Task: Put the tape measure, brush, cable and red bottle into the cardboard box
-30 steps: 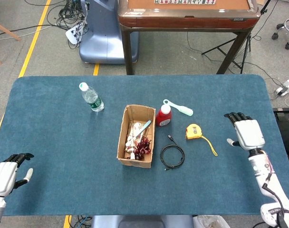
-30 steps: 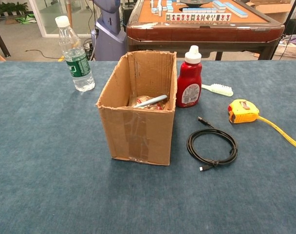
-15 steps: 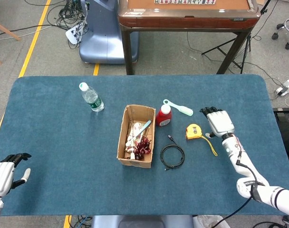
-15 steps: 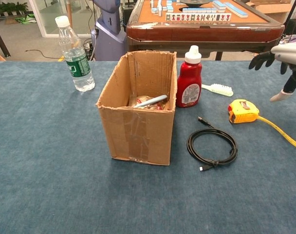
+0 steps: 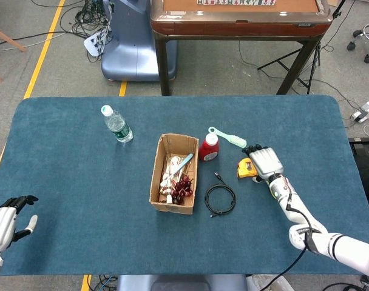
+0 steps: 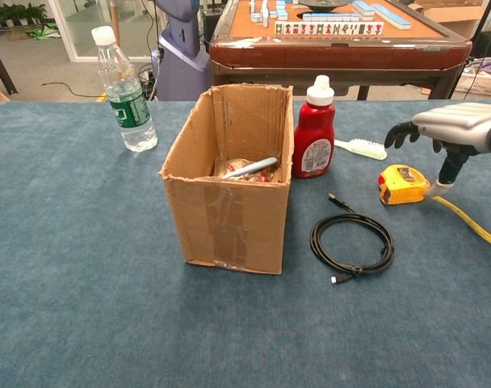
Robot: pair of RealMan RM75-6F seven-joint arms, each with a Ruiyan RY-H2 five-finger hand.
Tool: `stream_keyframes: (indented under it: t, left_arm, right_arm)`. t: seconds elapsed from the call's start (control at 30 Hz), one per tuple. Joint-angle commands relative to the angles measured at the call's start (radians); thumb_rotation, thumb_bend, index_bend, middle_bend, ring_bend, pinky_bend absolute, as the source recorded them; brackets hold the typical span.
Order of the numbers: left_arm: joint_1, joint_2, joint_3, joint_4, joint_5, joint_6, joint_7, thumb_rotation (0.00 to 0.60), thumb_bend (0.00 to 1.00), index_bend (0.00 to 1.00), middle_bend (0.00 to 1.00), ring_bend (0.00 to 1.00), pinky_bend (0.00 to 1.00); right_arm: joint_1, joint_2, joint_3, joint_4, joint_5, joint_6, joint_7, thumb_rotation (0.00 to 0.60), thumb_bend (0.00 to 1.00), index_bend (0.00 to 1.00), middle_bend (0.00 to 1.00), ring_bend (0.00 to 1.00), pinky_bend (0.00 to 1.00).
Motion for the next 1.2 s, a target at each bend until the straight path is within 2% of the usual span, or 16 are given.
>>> stream_keyframes:
  t: [0.03,0.27,0.47,0.93,1.1,1.2]
  left_arm:
    - [0.000,0.000,-0.001,0.000,-0.001,0.000,-0.001,0.600,0.35,0.33,0.41,0.35,0.55]
    - [0.003,0.003,-0.001,-0.002,-0.001,0.002,-0.006,0.600,0.35,0.33,0.41,0.35,0.55]
    - [0.005,0.006,-0.002,-0.005,-0.001,0.005,-0.008,0.600,0.35,0.33,0.41,0.35,0.55]
    - [0.010,0.007,-0.003,-0.005,-0.006,0.008,-0.006,0.600,0.35,0.33,0.41,0.35,0.55]
    - [0.011,0.008,-0.006,-0.004,-0.014,0.007,-0.009,0.600,0.35,0.33,0.41,0.35,0.55]
    - [0.011,0.007,-0.007,-0.002,-0.017,0.005,-0.007,0.600,0.35,0.33,0.41,0.35,0.55]
  right_arm:
    - [0.015,-0.018,-0.008,0.020,0.009,-0.014,-0.002,0.600,0.00,0.20,0.20,0.17,0.35]
    - [0.036,-0.053,-0.022,0.058,0.013,-0.025,0.007,0.600,0.00,0.20,0.25,0.17,0.35]
    - [0.047,-0.070,-0.030,0.080,0.023,-0.031,0.011,0.600,0.08,0.21,0.31,0.22,0.36]
    - [0.043,-0.097,-0.042,0.119,-0.022,0.005,0.067,0.600,0.21,0.41,0.53,0.45,0.57]
    - [0.034,-0.054,-0.040,0.061,-0.068,0.039,0.092,0.600,0.21,0.42,0.54,0.46,0.57]
    - [0.023,0.011,-0.033,-0.040,-0.100,0.099,0.070,0.600,0.21,0.42,0.54,0.46,0.57]
